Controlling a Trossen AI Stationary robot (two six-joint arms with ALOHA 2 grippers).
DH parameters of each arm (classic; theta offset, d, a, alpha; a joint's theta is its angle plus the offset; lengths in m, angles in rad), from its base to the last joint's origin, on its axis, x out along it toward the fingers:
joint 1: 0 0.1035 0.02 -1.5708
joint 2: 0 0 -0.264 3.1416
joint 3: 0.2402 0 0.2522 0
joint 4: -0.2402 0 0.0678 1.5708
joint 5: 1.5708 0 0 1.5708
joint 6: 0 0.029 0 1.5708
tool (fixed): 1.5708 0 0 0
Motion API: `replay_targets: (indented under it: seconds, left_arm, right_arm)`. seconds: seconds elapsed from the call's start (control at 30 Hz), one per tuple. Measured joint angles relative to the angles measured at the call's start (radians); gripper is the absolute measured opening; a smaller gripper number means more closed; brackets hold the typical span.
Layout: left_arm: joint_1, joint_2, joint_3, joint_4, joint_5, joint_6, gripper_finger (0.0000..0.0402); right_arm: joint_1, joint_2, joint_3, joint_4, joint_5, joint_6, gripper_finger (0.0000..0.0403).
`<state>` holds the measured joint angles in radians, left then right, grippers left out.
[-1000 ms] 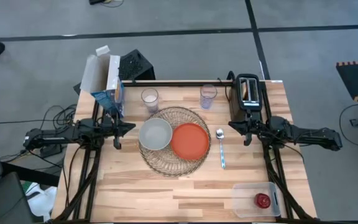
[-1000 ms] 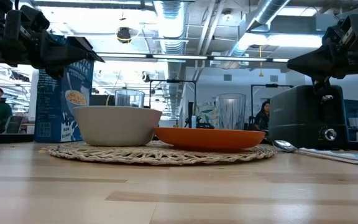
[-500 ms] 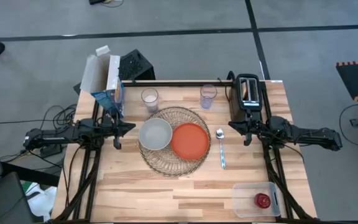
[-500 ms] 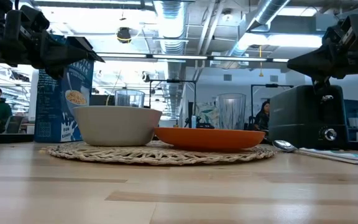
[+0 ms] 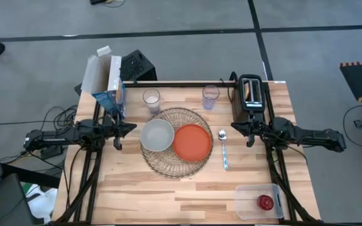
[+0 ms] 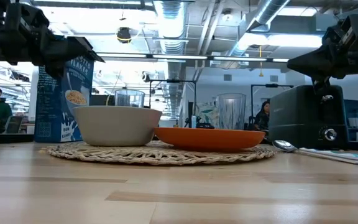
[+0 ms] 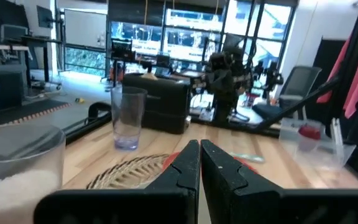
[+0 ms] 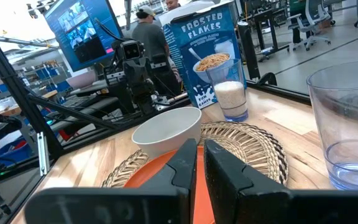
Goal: Arrange a breakfast setting
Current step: Pour the cereal into the gray bowl
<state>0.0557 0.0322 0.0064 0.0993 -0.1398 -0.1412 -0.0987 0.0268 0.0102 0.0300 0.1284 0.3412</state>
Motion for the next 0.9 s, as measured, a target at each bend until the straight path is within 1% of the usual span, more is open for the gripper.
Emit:
replay_targets:
  seconds: [0.03, 0.13, 0.2, 0.27, 0.4, 0.57, 0.77, 0.9]
  left_arm:
    - [0.000, 0.001, 0.000, 0.015, 0.011, -0.003, 0.0000]
    - [0.000, 0.000, 0.005, 0.056, 0.093, -0.003, 0.0000]
    - [0.000, 0.001, 0.017, 0.044, 0.138, -0.027, 0.0000]
    - [0.000, 0.001, 0.040, 0.056, 0.160, -0.051, 0.0000]
    - [0.000, 0.003, 0.090, 0.046, 0.162, -0.087, 0.0000]
    - [-0.001, 0.042, 0.177, 0.056, 0.158, -0.118, 0.0000]
    - [-0.001, 0.171, 0.306, 0.034, 0.155, -0.126, 0.0000]
    - [-0.001, 0.289, 0.434, -0.092, 0.138, -0.133, 0.0000]
  right_arm:
    - [0.000, 0.000, 0.000, 0.000, 0.000, 0.000, 0.0059]
    - [0.000, 0.000, 0.000, 0.000, 0.000, 0.000, 0.0059]
    - [0.000, 0.000, 0.000, 0.000, 0.000, 0.000, 0.0059]
    - [0.000, 0.000, 0.000, 0.000, 0.000, 0.000, 0.0059]
    - [0.000, 0.000, 0.000, 0.000, 0.000, 0.000, 0.0059]
    - [0.000, 0.000, 0.000, 0.000, 0.000, 0.000, 0.0059]
    - [0.000, 0.000, 0.000, 0.000, 0.000, 0.000, 0.0059]
    - [0.000, 0.000, 0.000, 0.000, 0.000, 0.000, 0.0059]
